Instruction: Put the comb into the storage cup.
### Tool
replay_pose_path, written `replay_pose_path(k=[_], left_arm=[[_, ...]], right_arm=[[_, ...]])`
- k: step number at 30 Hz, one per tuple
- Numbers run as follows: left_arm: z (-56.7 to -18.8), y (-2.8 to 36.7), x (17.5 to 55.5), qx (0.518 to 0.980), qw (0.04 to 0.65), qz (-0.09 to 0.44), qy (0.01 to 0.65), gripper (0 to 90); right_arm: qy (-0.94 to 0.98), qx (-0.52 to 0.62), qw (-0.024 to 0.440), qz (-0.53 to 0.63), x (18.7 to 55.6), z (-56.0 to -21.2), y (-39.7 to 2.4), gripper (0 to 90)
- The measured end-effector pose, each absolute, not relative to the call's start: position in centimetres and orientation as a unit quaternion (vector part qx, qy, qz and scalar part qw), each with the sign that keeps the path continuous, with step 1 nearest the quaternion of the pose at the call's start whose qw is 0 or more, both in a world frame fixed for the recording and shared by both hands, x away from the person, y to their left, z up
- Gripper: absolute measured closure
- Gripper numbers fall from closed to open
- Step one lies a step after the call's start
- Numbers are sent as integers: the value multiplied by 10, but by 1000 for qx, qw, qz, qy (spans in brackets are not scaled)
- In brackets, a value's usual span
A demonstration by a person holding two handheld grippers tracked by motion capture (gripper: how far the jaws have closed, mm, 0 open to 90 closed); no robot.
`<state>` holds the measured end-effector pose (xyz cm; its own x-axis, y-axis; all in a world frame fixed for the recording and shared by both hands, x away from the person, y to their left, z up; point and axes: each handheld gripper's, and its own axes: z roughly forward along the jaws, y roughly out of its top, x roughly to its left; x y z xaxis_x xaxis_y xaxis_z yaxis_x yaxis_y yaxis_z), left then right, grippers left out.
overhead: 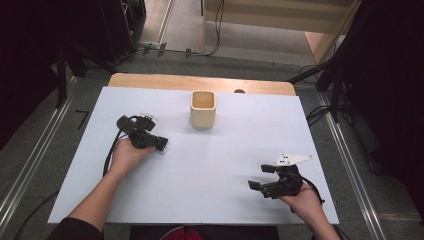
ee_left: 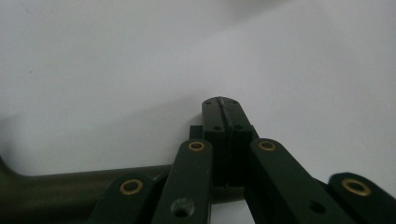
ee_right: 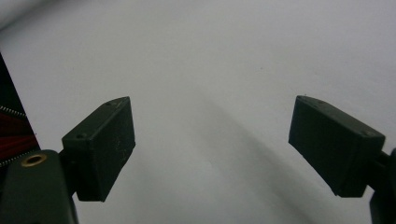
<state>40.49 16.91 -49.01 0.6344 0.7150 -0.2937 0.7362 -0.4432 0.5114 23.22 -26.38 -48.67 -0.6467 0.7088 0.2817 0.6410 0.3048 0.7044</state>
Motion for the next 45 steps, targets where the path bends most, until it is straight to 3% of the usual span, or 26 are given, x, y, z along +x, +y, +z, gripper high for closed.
replay_pose_path(k=[45], left_arm=[[-486, 207, 387, 846, 298, -20, 441, 900]], right_arm=[[808, 414, 42, 417, 232, -486, -262, 129]])
